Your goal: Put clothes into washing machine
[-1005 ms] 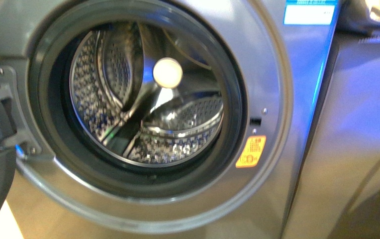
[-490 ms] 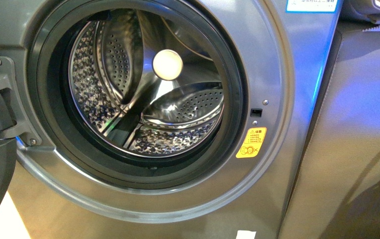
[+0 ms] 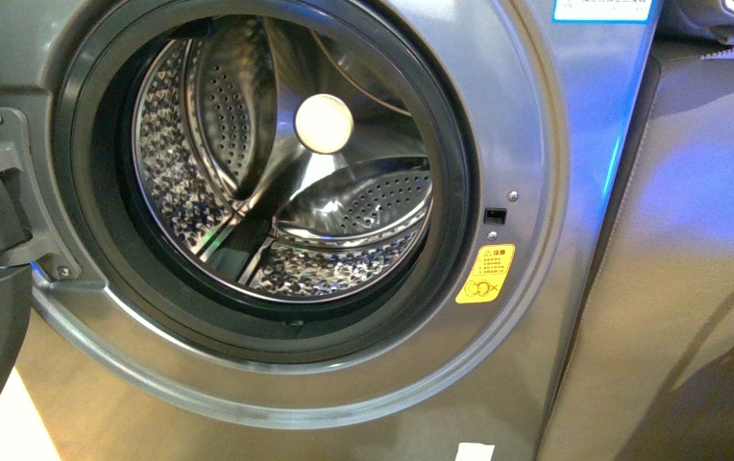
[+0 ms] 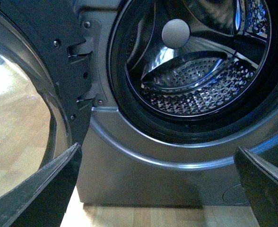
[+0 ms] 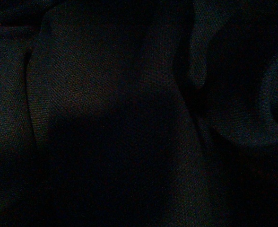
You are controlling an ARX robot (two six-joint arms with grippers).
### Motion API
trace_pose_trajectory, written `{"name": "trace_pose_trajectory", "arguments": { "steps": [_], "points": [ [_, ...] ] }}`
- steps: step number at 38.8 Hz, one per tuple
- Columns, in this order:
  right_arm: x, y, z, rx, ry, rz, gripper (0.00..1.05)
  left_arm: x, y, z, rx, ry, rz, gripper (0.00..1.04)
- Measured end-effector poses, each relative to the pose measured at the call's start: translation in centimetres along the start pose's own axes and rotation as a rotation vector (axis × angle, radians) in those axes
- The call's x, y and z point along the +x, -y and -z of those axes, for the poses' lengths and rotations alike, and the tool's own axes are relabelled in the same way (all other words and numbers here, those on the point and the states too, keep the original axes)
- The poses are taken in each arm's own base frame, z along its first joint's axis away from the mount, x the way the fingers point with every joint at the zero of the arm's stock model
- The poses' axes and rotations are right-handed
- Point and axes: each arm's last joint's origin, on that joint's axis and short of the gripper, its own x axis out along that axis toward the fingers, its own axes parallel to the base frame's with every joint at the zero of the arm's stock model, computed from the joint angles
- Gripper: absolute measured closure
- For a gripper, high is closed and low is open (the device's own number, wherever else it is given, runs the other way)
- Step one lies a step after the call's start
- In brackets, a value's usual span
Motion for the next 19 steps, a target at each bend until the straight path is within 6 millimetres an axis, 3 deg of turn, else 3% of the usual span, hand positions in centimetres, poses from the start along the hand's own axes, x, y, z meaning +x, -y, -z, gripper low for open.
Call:
{"name": "trace_pose_trajectory", "arguments": {
  "steps": [13, 19],
  "points": [
    [0.50, 0.12, -0.40, -0.002, 0.001, -0.001, 0.08, 0.00, 0.00, 0.00, 0.000, 0.000, 0.000, 0.07],
    [0.48, 0.47, -0.29, 0.008, -0.001, -0.001, 0.26, 0.00, 0.00, 0.00, 0.000, 0.000, 0.000, 0.07]
  ]
}}
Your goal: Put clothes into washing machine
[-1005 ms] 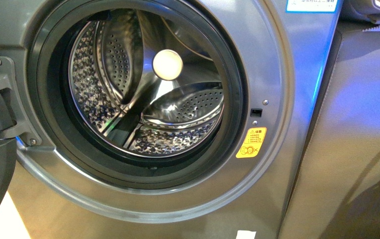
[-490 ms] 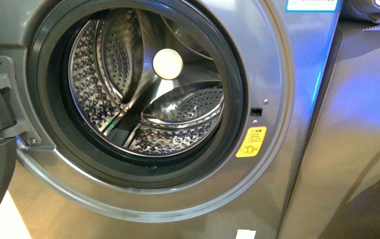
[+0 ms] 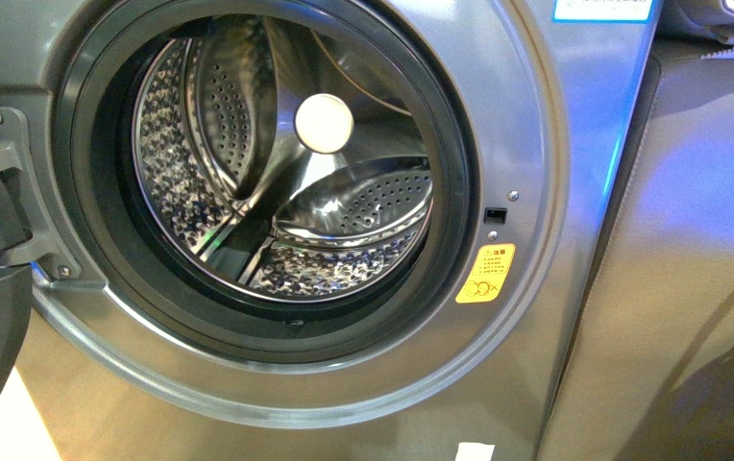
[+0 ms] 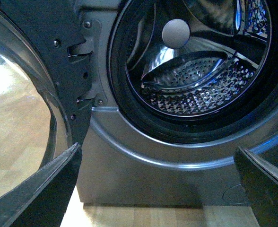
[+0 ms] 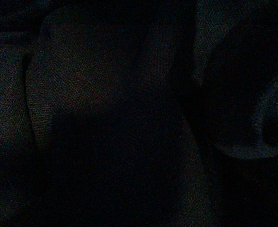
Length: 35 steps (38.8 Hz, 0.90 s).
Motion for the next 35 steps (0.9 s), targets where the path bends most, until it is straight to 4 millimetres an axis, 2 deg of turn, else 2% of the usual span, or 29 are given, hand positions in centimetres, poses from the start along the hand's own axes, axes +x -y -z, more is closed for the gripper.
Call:
{"name": "trace_pose_trajectory", "arguments": {
  "steps": [4, 9, 14, 17, 18, 22, 25, 32, 35],
  "points": [
    [-0.3, 0.3, 0.2, 0.015, 0.005, -0.004, 0.46, 0.0, 0.0, 0.0, 0.000, 0.000, 0.000, 0.07],
    [-1.2, 0.2, 0.1, 0.025, 0.025, -0.015, 0.64, 0.0, 0.0, 0.0, 0.000, 0.000, 0.000, 0.07],
    [-2.9, -0.3, -0.8, 0.045, 0.061, -0.062, 0.83, 0.0, 0.0, 0.0, 0.000, 0.000, 0.000, 0.07],
    [-5.1, -0.8, -2.2, 0.069, 0.107, -0.114, 1.00, 0.0, 0.0, 0.0, 0.000, 0.000, 0.000, 0.07],
    [-5.8, -0.9, -2.7, 0.072, 0.122, -0.125, 1.03, 0.0, 0.0, 0.0, 0.000, 0.000, 0.000, 0.07],
    [-9.6, -0.8, -4.4, 0.113, 0.178, -0.182, 1.02, 0.0, 0.0, 0.0, 0.000, 0.000, 0.000, 0.07],
    [-13.4, -0.5, -5.7, 0.145, 0.241, -0.238, 1.02, 0.0, 0.0, 0.0, 0.000, 0.000, 0.000, 0.07],
    [-19.3, -0.4, -7.6, 0.150, 0.353, -0.322, 1.02, 0.0, 0.0, 0.0, 0.000, 0.000, 0.000, 0.07],
    [-22.5, -0.5, -8.5, 0.139, 0.415, -0.362, 1.02, 0.0, 0.0, 0.0, 0.000, 0.000, 0.000, 0.07]
  ]
}}
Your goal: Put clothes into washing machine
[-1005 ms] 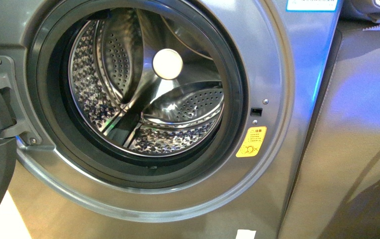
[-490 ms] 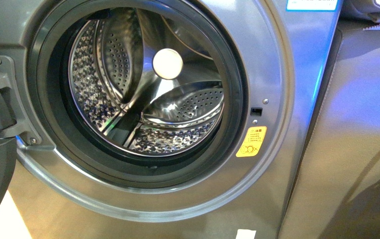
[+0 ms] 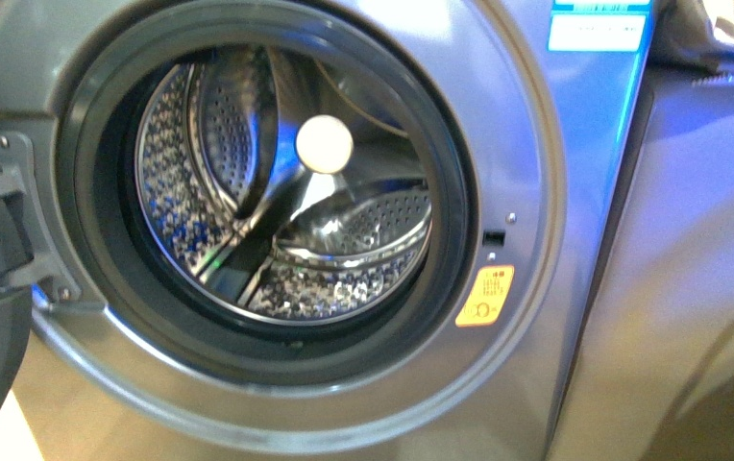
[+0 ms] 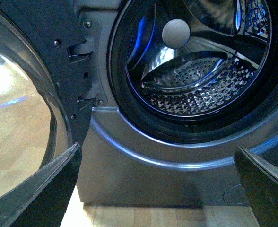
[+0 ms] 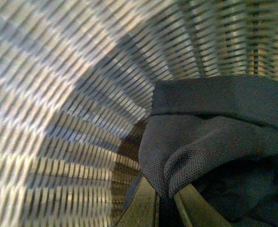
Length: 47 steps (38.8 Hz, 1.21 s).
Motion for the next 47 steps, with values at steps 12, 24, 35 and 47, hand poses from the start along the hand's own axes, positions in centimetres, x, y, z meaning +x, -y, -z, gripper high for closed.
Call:
{"name": "trace_pose_trajectory", "arguments": {
  "steps": [12, 24, 35, 47],
  "points": [
    [-7.7, -5.9, -6.5, -0.089, 0.211, -0.145, 1.02, 0.0, 0.0, 0.0, 0.000, 0.000, 0.000, 0.07],
    [-12.8, -13.1, -13.3, -0.200, 0.378, -0.259, 1.02, 0.0, 0.0, 0.0, 0.000, 0.000, 0.000, 0.07],
    [-19.6, -26.9, -21.8, -0.364, 0.511, -0.412, 1.02, 0.0, 0.0, 0.0, 0.000, 0.000, 0.000, 0.07],
    [-26.0, -41.3, -25.6, -0.489, 0.564, -0.506, 1.02, 0.0, 0.0, 0.0, 0.000, 0.000, 0.000, 0.07]
  ]
}}
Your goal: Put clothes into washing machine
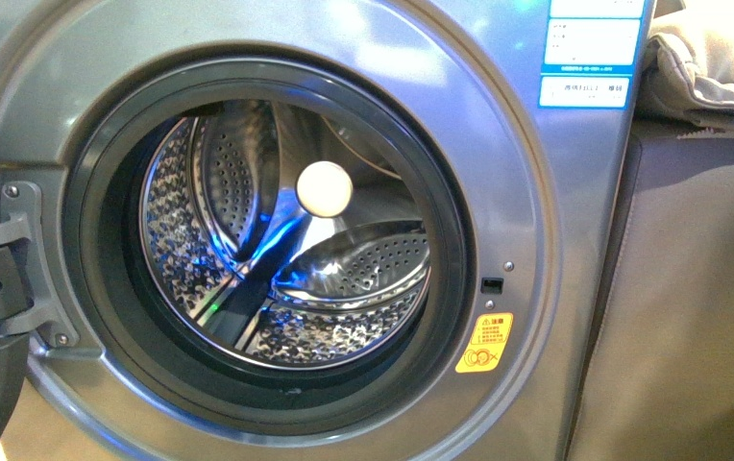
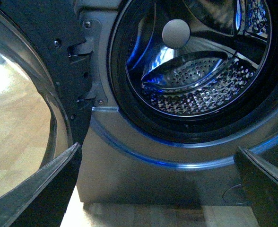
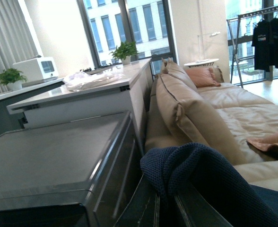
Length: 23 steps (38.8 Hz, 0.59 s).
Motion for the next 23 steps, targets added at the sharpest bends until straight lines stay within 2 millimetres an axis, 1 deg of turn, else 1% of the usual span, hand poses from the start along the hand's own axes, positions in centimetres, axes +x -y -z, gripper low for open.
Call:
{"name": "trace_pose_trajectory", "arguments": {
  "steps": [2, 4, 5, 6, 7, 11, 12, 13, 14, 15, 16, 17, 19, 21, 23],
  "points": [
    [0.5, -1.9, -0.8, -0.009, -0.008, -0.018, 1.02, 0.0, 0.0, 0.0, 0.000, 0.000, 0.000, 0.07],
    [1.0, -4.4, -1.4, -0.026, -0.020, -0.052, 1.02, 0.0, 0.0, 0.0, 0.000, 0.000, 0.000, 0.07],
    [1.0, -4.6, -1.4, -0.027, -0.022, -0.062, 1.02, 0.0, 0.0, 0.0, 0.000, 0.000, 0.000, 0.07],
    [1.1, -5.7, -1.6, -0.018, -0.027, -0.076, 1.02, 0.0, 0.0, 0.0, 0.000, 0.000, 0.000, 0.07],
    [1.3, -6.2, -1.6, -0.050, -0.029, -0.092, 1.02, 0.0, 0.0, 0.0, 0.000, 0.000, 0.000, 0.07],
    [1.7, -8.5, -1.3, -0.074, -0.042, -0.149, 1.02, 0.0, 0.0, 0.0, 0.000, 0.000, 0.000, 0.07],
    [1.7, -9.4, -1.2, -0.089, -0.040, -0.160, 1.02, 0.0, 0.0, 0.0, 0.000, 0.000, 0.000, 0.07],
    [1.5, -11.4, -0.9, -0.094, -0.024, -0.167, 1.02, 0.0, 0.0, 0.0, 0.000, 0.000, 0.000, 0.07],
    [1.2, -12.7, -0.8, -0.087, -0.014, -0.185, 1.02, 0.0, 0.0, 0.0, 0.000, 0.000, 0.000, 0.07],
    [0.8, -14.3, -0.5, -0.079, -0.007, -0.223, 1.02, 0.0, 0.0, 0.0, 0.000, 0.000, 0.000, 0.07],
    [0.5, -15.3, -0.2, -0.070, -0.009, -0.266, 1.02, 0.0, 0.0, 0.0, 0.000, 0.000, 0.001, 0.07],
    [-0.1, -16.9, 0.3, -0.060, -0.017, -0.343, 1.02, 0.0, 0.0, 0.0, 0.000, 0.000, 0.001, 0.07],
    [-0.8, -18.6, 1.1, -0.048, -0.032, -0.433, 1.02, 0.0, 0.0, 0.0, 0.000, 0.000, 0.001, 0.07],
    [-1.8, -21.4, 3.2, -0.038, -0.075, -0.575, 1.02, 0.0, 0.0, 0.0, 0.000, 0.000, -0.002, 0.07],
    [-2.3, -22.8, 5.1, -0.043, -0.106, -0.624, 1.02, 0.0, 0.0, 0.0, 0.000, 0.000, -0.002, 0.07]
  ]
}}
